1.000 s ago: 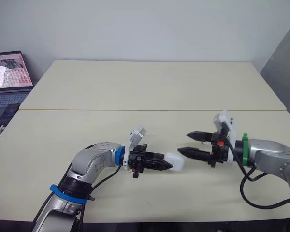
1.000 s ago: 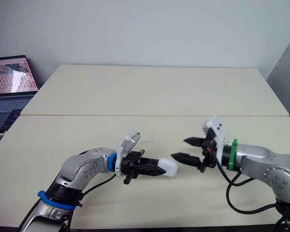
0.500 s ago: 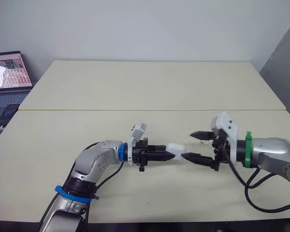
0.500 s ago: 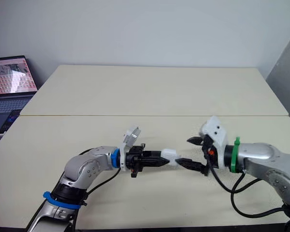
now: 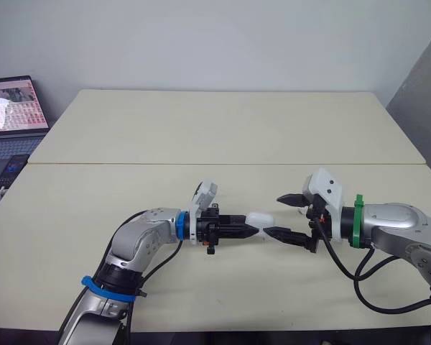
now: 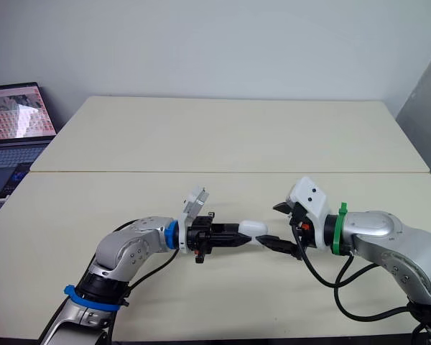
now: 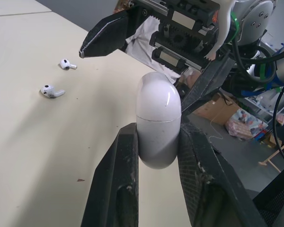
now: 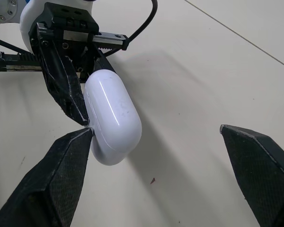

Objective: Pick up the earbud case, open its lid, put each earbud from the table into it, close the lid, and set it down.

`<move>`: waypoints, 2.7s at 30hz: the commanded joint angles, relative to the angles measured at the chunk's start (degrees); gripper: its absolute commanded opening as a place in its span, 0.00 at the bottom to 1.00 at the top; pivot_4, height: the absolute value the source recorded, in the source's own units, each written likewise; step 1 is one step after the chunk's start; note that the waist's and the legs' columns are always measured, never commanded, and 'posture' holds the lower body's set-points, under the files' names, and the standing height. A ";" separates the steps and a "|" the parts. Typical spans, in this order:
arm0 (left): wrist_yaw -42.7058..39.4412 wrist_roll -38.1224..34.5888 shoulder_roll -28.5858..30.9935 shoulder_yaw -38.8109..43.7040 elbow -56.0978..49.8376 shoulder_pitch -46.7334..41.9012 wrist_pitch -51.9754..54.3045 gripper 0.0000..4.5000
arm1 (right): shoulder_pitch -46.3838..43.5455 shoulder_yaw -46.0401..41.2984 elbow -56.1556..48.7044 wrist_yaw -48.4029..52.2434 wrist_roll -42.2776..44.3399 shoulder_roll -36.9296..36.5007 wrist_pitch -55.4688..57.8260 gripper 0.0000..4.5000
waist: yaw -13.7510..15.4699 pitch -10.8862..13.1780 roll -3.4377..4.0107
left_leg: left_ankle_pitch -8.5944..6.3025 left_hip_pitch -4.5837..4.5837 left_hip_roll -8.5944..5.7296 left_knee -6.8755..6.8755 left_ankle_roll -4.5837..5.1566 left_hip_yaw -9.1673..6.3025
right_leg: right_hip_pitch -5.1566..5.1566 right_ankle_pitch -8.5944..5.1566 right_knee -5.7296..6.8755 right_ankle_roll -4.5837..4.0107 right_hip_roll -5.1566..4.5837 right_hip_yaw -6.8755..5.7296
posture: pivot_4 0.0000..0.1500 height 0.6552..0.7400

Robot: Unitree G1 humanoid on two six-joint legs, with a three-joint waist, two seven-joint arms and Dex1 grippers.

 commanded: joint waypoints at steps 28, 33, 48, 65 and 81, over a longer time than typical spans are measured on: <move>9.92 10.34 -2.73 4.42 -5.77 7.60 -23.01 0.17 | -3.36 3.25 13.44 -6.82 -16.61 1.05 4.74 1.00 | -0.05 0.00 0.01 | 0.00 0.00 0.00 -0.01 0.00 0.09 | -0.05 0.00 0.03 0.00 -0.02 0.08 | 1.00 1.00; 13.90 11.91 -2.91 4.89 -8.66 10.48 -24.13 0.17 | -7.17 7.45 16.94 -5.04 -19.30 2.65 6.97 1.00 | -0.12 0.00 0.01 | 0.00 0.01 0.01 -0.02 0.00 0.11 | -0.07 0.00 0.03 0.00 -0.02 0.10 | 1.00 1.00; 19.12 11.35 -2.91 4.92 -12.52 13.53 -23.25 0.17 | -7.86 7.73 21.87 -1.71 -24.00 5.58 5.23 0.29 | -0.02 0.00 0.00 | 0.00 0.00 -0.01 -0.02 0.00 0.11 | -0.06 0.00 0.03 0.00 -0.03 0.08 | 1.00 1.00; 18.06 9.98 -1.34 4.63 -14.00 14.59 -21.97 0.17 | 8.52 6.33 10.03 27.12 -25.43 -16.24 -15.38 0.09 | 0.10 0.03 0.01 | 0.00 0.05 0.00 0.00 0.01 0.09 | 0.03 0.00 0.00 0.00 -0.03 0.03 | 1.00 1.00; 17.27 10.38 -1.65 4.05 -13.41 13.64 -21.95 0.17 | 12.79 8.61 22.78 35.85 -36.98 -19.35 -34.70 0.09 | 0.47 0.03 0.00 | 0.00 0.08 -0.01 0.03 0.00 0.12 | 0.07 0.00 -0.01 0.00 -0.05 0.05 | 1.00 1.00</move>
